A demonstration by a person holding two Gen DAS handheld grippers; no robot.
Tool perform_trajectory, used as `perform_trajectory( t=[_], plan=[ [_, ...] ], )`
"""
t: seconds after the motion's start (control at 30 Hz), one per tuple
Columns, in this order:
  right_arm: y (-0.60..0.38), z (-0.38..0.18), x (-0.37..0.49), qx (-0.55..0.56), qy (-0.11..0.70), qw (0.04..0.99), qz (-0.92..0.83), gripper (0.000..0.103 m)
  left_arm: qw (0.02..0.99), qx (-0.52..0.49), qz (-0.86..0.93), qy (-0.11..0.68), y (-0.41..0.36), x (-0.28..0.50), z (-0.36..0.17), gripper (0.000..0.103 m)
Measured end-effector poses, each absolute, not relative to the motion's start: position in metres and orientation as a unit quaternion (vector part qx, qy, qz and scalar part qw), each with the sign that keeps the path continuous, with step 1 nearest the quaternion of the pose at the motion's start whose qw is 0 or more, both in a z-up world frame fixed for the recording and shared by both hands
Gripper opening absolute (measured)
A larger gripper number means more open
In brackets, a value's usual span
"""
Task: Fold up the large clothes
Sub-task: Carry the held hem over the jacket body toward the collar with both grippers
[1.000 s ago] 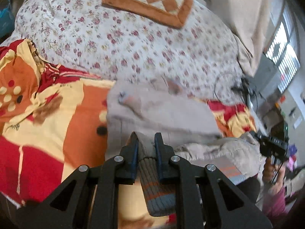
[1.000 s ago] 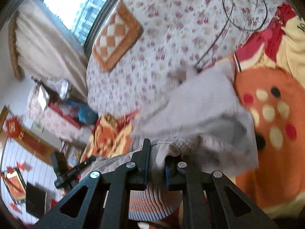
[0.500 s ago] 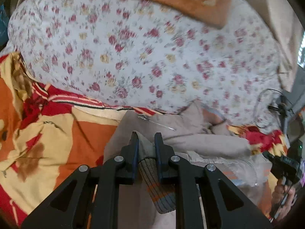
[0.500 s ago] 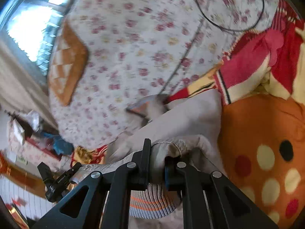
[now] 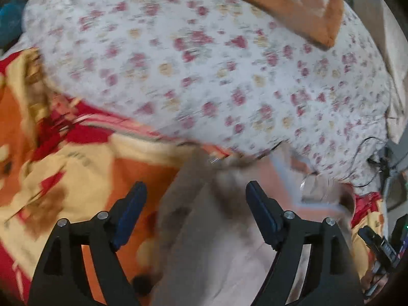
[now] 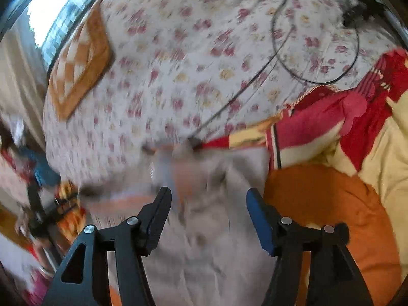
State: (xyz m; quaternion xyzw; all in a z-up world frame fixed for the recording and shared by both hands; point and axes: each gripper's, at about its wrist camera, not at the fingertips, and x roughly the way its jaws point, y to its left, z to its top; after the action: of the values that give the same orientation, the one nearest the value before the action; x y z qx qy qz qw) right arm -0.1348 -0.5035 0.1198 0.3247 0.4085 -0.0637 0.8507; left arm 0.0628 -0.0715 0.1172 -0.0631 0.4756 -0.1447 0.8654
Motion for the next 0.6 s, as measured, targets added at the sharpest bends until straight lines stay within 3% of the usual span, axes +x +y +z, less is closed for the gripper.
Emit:
perform_trajectory(
  t=[0.13,0.37,0.5,0.57,0.6],
  plan=[
    [-0.468,0.097,-0.108,0.280,0.477,0.833,-0.026,0.053,0.860,-0.021,-0.121,0.494,-0.066,0.038,0.093,0.081],
    [-0.482,0.044,-0.032,0.234,0.514,0.816,-0.123,0.050,0.850,0.018,-0.103,0.517,-0.074,0.038,0.046,0.081],
    [-0.459,0.076,-0.039,0.235,0.487,0.837,-0.088,0.061,0.852,-0.005,-0.099,0.514,-0.066,0.044,0.050,0.081],
    [-0.429,0.091,-0.038,0.203,0.485,0.849,-0.050,0.077,0.852,-0.014,-0.100,0.514,-0.066,0.047,0.050,0.081],
    [-0.414,0.092,-0.032,0.187,0.490,0.851,-0.037,0.080,0.852,-0.016,-0.100,0.514,-0.066,0.047,0.050,0.081]
  ],
)
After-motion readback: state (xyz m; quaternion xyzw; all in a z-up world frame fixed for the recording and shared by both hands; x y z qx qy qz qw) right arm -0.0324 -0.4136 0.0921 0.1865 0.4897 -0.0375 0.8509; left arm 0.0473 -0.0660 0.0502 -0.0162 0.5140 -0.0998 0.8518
